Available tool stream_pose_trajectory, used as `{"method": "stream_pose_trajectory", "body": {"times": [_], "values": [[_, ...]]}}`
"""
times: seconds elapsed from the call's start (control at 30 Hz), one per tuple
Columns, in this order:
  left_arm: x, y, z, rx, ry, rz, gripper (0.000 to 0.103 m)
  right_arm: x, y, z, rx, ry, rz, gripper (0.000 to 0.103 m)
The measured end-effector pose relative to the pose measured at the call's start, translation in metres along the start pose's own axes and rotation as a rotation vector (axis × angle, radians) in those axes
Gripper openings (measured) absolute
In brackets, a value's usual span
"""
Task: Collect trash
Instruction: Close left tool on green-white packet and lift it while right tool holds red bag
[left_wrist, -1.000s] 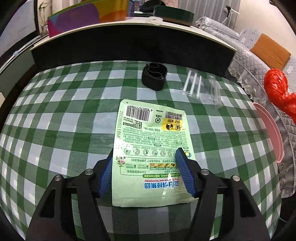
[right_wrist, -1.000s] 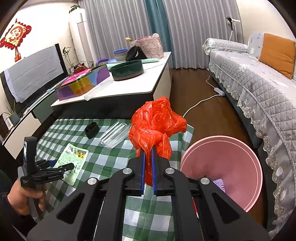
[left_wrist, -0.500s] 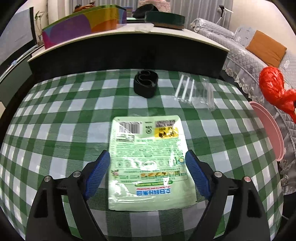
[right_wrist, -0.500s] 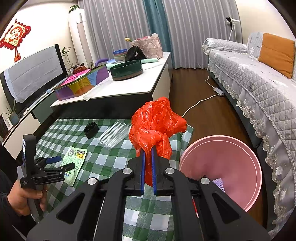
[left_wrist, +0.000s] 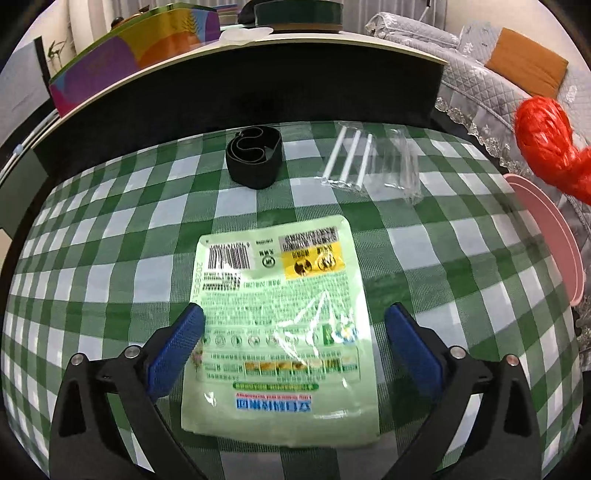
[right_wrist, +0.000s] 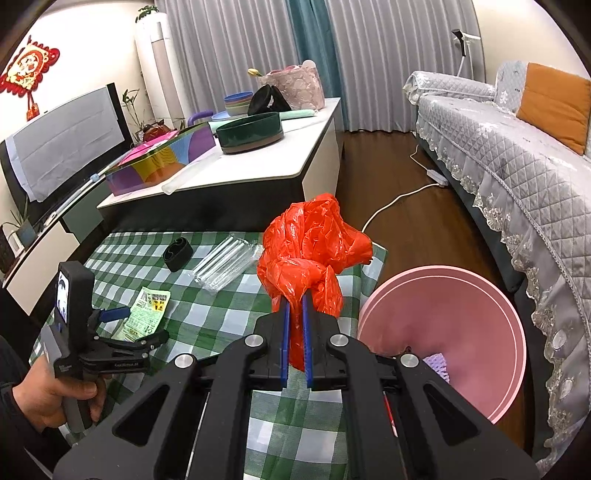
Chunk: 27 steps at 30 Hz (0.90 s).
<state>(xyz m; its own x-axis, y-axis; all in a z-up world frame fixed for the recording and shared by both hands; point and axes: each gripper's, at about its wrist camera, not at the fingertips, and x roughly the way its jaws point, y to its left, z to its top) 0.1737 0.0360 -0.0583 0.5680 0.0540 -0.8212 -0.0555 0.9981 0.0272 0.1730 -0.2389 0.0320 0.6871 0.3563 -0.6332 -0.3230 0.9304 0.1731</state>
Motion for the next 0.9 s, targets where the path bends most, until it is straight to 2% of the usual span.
{"method": "stream_pose_trajectory", "body": {"times": [0.13,0.2,0.27,0.33,0.37,0.6,0.63,0.73,0.9], "values": [[0.004,0.004,0.005,-0.023,0.002,-0.01,0.095,0.003,-0.001,0.0,0.001,0.006,-0.003,0.006],[0.003,0.005,0.005,-0.027,-0.008,-0.02,0.088,0.004,-0.001,0.0,0.001,0.007,-0.004,0.006],[0.0,0.005,0.005,-0.022,-0.022,-0.026,0.075,0.004,-0.001,0.0,0.002,0.007,-0.005,0.006],[-0.002,0.005,0.005,-0.022,-0.027,-0.047,0.068,0.004,-0.001,0.0,0.001,0.007,-0.004,0.006],[-0.003,0.005,0.005,-0.019,-0.031,-0.056,0.059,0.004,-0.001,0.0,0.001,0.007,-0.004,0.006],[-0.009,0.001,0.003,0.001,-0.05,-0.095,0.025,0.004,-0.001,0.0,0.001,0.008,-0.006,0.006],[-0.01,0.002,0.003,0.001,-0.054,-0.096,0.013,0.004,-0.001,0.0,0.001,0.007,-0.005,0.006],[-0.015,0.004,0.005,-0.006,-0.074,-0.095,0.006,0.004,-0.003,0.0,0.004,0.005,-0.008,0.006],[-0.03,-0.004,0.011,0.027,-0.13,-0.087,0.002,0.001,-0.004,-0.003,0.004,0.0,-0.013,0.006]]}}
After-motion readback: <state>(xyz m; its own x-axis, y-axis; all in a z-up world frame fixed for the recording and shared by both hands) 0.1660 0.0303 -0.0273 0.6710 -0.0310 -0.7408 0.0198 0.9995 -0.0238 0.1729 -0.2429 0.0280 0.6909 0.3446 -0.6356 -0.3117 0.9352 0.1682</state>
